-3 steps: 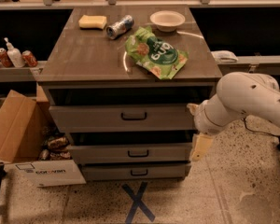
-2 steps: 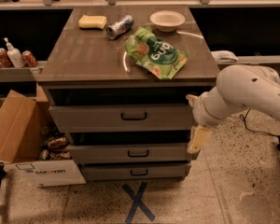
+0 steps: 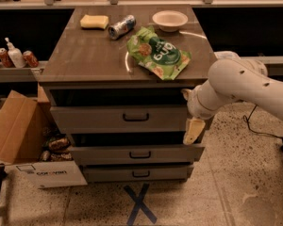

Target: Open top drawer

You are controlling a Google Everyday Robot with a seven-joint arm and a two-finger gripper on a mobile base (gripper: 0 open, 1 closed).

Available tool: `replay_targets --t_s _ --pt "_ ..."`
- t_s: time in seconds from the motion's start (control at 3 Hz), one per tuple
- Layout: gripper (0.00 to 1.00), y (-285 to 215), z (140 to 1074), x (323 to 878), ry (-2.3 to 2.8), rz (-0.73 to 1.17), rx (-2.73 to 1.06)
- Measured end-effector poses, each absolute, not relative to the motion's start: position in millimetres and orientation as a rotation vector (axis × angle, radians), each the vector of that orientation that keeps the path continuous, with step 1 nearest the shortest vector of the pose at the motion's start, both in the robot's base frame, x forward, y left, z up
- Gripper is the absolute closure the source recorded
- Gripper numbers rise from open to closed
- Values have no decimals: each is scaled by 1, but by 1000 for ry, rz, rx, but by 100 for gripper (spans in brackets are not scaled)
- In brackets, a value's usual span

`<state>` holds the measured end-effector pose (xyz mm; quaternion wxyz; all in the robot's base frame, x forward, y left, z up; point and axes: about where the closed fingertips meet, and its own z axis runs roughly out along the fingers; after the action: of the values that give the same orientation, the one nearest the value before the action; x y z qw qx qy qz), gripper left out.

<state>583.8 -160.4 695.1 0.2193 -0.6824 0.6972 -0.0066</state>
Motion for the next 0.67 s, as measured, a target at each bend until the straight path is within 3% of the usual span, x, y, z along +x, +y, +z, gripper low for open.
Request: replay_targets --t_s 0.33,0.67 --pt "0 -153 658 598 1940 66 -1908" --pt "19 -145 626 597 1956 140 -1920"
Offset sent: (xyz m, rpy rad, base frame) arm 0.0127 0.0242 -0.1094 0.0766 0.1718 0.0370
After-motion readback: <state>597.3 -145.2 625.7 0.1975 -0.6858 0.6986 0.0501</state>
